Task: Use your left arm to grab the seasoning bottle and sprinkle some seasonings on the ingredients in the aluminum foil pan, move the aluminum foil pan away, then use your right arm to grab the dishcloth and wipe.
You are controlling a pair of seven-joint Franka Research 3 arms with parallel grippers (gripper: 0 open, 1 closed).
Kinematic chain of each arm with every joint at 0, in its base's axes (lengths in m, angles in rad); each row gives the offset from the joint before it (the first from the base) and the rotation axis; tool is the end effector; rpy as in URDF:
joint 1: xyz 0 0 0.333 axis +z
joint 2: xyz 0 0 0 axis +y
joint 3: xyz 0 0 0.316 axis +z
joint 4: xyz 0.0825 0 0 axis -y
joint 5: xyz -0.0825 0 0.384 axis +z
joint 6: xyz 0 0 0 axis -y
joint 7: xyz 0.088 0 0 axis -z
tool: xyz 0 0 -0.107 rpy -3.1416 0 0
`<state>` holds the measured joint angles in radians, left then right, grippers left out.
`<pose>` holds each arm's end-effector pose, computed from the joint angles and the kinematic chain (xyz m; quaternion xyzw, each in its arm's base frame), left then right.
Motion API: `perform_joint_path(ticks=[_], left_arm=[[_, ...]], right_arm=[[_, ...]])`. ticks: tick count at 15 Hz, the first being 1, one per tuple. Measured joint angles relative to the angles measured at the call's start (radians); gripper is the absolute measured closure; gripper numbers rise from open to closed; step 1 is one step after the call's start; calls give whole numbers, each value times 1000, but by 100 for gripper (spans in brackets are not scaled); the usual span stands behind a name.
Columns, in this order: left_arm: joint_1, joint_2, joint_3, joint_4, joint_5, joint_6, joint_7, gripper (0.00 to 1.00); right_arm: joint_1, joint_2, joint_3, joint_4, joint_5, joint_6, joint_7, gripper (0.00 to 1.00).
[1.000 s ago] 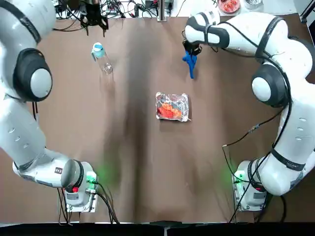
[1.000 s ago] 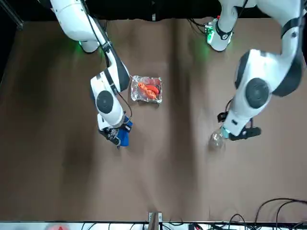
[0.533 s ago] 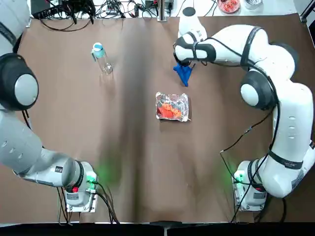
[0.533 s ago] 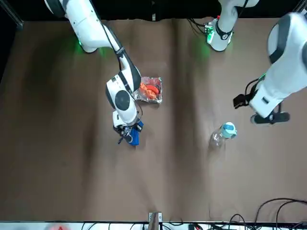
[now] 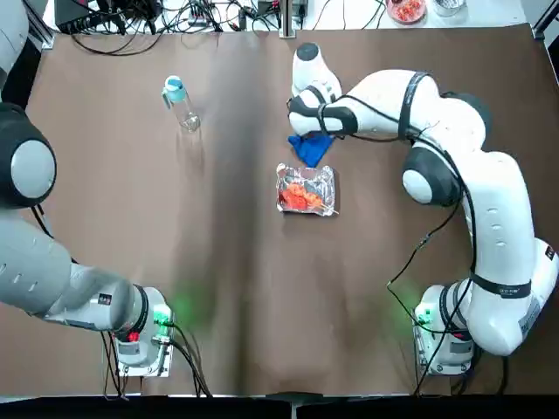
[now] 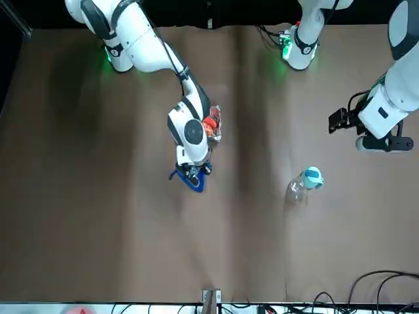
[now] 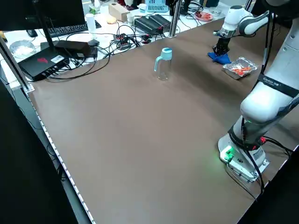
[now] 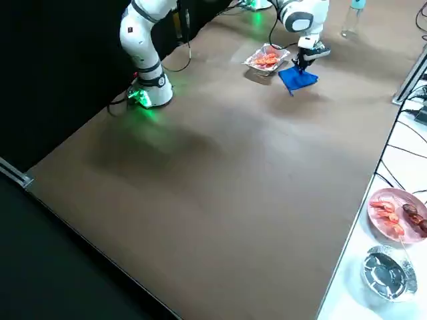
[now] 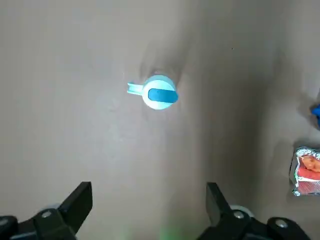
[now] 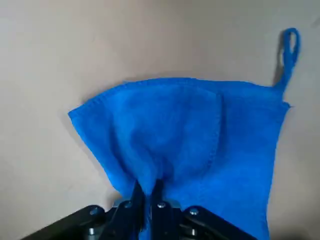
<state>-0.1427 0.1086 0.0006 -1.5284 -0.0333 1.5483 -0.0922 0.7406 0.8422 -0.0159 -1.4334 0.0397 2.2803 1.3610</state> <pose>0.5767 -0.0862 0.5808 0.9986 -0.0246 -0.0460 0.0113 0.5409 0.4830 0.1894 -0.9465 0.3225 0.0067 0.0067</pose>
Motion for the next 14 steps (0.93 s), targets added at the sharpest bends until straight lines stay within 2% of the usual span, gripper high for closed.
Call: perform_joint_path(ticks=[5,9,12,14], left_arm=[[5,-3,0,-1,0,-5,48,0],[11,-4,0,-2,0,-10,51,0],[12,-4,-1,-2,0,-15,51,0],[12,-4,-1,-3,0,-16,51,0]], right_arm=[[75,29,-2,15,-1,111,131,92],[87,44,-4,15,-1,185,150,92],[52,47,-27,16,-7,197,146,92],[-5,47,-34,16,-40,194,126,92]])
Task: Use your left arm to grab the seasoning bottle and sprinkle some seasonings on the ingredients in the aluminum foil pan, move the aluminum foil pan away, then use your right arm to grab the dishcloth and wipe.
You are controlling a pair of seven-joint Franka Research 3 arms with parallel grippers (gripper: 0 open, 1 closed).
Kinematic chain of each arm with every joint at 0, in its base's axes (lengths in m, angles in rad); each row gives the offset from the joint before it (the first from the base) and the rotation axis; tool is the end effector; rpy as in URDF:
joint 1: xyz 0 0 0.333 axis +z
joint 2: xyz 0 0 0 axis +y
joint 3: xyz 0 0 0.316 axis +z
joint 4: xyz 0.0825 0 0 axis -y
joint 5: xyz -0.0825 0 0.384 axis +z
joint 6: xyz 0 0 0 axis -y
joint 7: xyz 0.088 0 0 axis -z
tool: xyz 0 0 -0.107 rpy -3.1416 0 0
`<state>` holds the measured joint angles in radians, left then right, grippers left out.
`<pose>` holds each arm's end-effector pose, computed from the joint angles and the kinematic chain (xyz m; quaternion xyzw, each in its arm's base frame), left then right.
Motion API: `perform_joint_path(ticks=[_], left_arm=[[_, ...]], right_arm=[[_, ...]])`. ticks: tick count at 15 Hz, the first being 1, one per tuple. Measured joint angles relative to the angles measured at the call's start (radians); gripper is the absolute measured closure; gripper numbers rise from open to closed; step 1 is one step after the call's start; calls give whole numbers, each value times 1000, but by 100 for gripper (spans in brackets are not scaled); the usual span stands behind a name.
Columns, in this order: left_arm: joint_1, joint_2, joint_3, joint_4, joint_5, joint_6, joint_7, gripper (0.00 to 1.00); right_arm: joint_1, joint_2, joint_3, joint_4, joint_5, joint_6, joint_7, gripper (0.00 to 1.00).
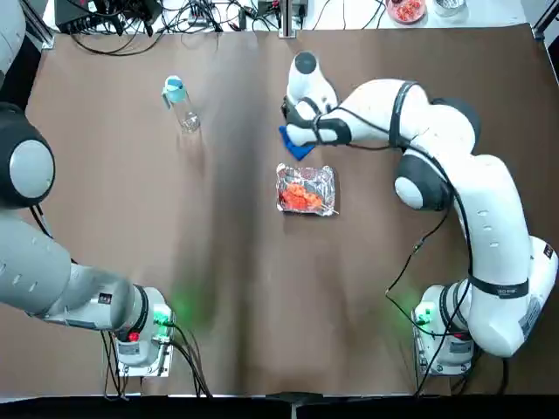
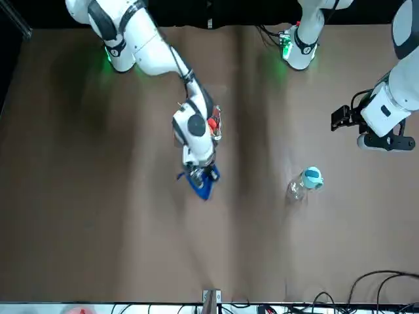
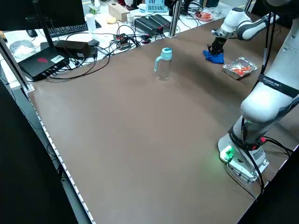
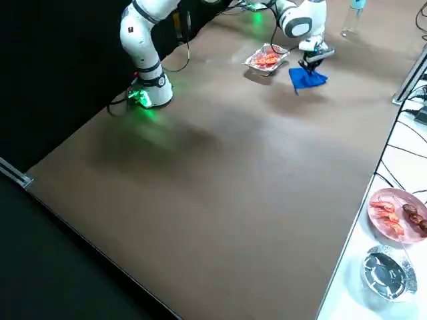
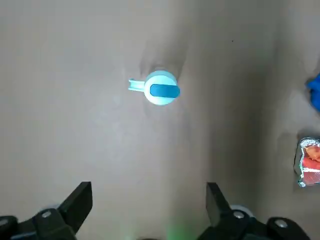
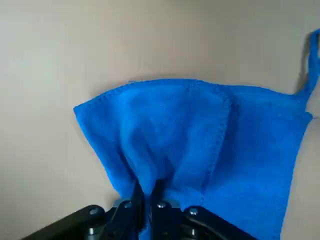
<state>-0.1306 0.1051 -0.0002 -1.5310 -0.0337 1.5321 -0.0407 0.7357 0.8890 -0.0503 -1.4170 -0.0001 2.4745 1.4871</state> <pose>0.5747 -0.0794 0.5804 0.9975 -0.0447 -0.0532 0.0123 0.5696 0.4759 0.1816 -0.9215 0.3786 -0.0560 0.0662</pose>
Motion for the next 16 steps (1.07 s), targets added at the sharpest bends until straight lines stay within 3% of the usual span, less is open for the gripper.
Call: perform_joint_path(ticks=[4,7,13,16], left_arm=[[0,0,0,0,0,-1,0,0],[0,0,0,0,0,-1,0,0],[1,0,-1,-1,0,-1,0,0],[1,0,-1,-1,0,-1,0,0]], right_arm=[[-124,-1,0,15,-11,-56,-106,92],[-153,-1,10,23,-12,-90,-133,92],[39,11,16,23,-20,-9,165,92],[73,16,12,22,-21,19,221,92]])
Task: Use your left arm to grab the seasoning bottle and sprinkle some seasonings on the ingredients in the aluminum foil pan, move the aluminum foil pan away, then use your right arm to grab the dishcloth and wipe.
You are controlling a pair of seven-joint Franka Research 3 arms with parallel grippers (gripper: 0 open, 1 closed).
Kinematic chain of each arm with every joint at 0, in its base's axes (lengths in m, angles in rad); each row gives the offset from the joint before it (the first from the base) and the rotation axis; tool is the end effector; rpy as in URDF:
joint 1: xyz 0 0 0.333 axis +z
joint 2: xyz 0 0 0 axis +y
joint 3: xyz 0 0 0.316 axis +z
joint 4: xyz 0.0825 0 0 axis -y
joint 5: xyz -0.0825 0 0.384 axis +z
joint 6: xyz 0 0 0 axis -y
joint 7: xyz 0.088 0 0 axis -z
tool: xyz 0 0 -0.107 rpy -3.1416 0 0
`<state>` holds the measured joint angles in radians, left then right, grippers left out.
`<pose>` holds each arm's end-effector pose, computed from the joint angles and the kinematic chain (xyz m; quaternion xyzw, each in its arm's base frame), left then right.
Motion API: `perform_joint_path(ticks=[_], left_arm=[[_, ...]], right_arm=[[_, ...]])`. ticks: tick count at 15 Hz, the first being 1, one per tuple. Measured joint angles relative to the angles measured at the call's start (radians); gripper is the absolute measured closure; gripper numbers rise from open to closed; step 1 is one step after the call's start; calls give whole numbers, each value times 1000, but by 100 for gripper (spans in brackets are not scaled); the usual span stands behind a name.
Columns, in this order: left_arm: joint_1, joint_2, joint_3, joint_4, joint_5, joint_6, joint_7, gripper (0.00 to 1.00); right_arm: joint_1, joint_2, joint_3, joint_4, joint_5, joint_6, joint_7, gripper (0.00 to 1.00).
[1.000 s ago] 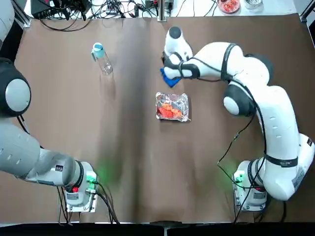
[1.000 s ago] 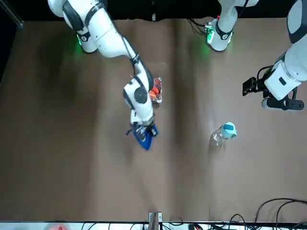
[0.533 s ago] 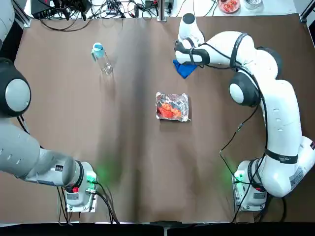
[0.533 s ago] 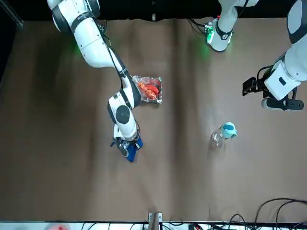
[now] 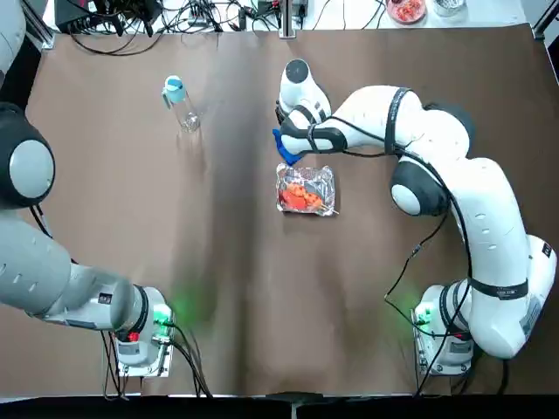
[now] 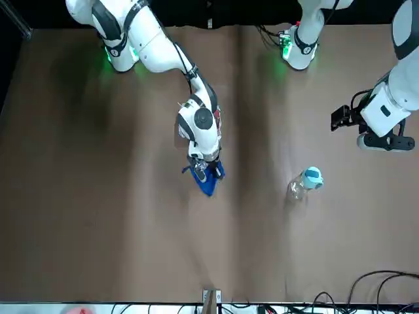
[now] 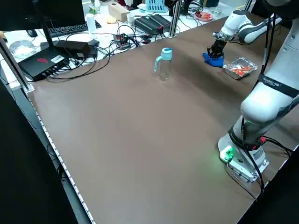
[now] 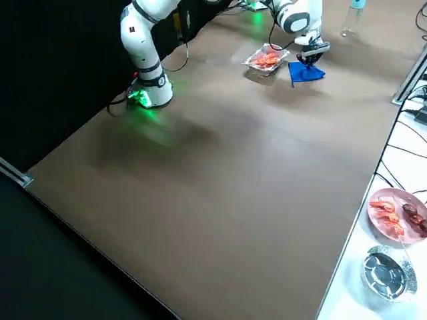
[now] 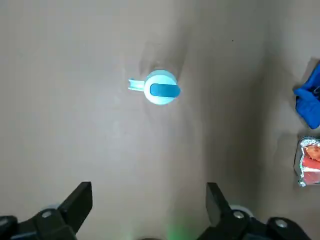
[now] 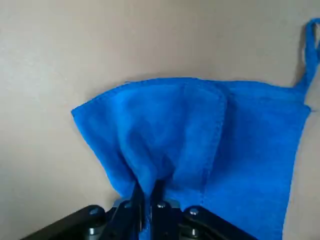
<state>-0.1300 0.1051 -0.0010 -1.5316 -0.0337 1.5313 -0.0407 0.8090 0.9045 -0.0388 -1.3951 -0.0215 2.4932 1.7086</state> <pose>0.5746 -0.0794 0.5800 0.9975 -0.0448 -0.0539 0.0123 0.5322 0.5254 0.1815 -0.8950 0.4349 -0.0521 0.0845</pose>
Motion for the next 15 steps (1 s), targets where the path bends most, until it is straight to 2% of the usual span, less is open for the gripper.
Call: perform_joint_path(ticks=[3,6,10,15], left_arm=[[0,0,0,0,0,0,0,0],[0,0,0,0,0,0,0,0],[0,0,0,0,0,0,0,0],[0,0,0,-1,0,0,0,0]], right_arm=[[-24,3,-13,-1,-2,16,1,92],[-88,1,-28,-4,-32,6,-46,92],[-162,-18,-28,-5,-32,-105,-194,92],[-165,-77,-24,-3,-32,-276,-299,92]])
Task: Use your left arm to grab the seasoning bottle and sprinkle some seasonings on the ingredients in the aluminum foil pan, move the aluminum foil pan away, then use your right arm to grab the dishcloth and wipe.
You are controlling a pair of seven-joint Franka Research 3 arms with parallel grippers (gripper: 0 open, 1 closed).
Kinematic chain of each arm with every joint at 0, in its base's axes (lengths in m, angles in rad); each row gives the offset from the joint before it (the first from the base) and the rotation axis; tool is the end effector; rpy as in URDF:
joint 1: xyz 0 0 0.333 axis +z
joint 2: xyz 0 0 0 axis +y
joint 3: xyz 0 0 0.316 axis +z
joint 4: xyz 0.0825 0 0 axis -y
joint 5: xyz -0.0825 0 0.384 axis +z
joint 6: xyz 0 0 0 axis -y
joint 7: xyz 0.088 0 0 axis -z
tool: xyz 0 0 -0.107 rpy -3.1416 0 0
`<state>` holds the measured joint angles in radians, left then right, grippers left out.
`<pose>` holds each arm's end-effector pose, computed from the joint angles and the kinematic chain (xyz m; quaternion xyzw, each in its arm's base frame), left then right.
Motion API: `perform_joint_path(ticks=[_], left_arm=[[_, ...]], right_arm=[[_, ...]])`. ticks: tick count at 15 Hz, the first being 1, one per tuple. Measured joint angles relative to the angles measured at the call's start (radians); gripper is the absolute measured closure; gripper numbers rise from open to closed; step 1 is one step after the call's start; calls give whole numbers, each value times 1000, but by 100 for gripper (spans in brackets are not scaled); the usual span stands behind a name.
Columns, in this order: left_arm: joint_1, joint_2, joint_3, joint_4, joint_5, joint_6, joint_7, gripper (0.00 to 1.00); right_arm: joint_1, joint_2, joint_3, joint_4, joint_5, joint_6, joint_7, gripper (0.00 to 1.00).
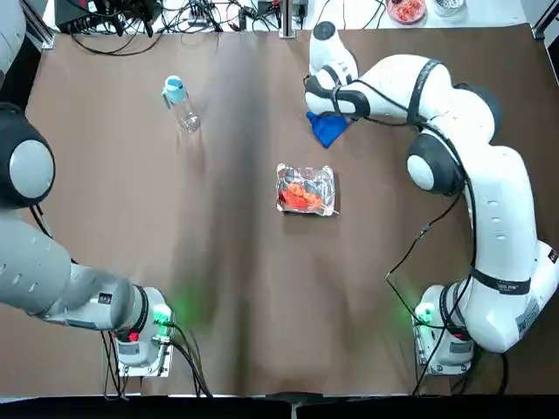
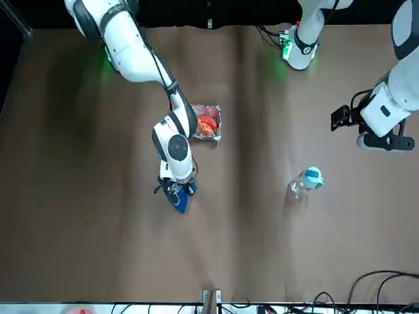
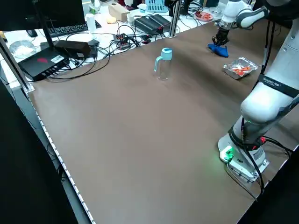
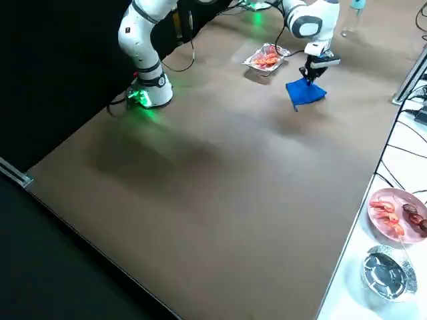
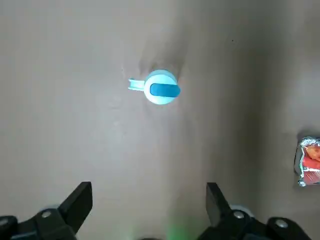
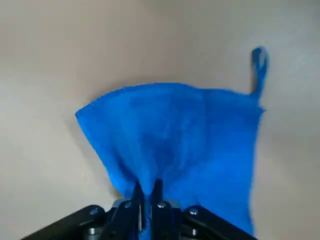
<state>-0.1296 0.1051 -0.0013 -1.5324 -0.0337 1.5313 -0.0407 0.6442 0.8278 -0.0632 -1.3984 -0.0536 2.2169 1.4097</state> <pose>0.5746 -0.0794 0.5797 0.9974 -0.0448 -0.0543 0.0123 0.6065 0.4071 0.2105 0.9247 -0.3780 0.0352 0.0277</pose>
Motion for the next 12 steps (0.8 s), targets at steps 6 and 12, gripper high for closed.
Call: perform_joint_path(ticks=[6,12], left_arm=[[0,0,0,-1,0,0,0,0],[4,0,0,-1,0,0,0,0]], right_arm=[[-170,-154,-9,1,57,-257,-389,92],[-492,-170,-19,6,57,-280,-1047,92]])
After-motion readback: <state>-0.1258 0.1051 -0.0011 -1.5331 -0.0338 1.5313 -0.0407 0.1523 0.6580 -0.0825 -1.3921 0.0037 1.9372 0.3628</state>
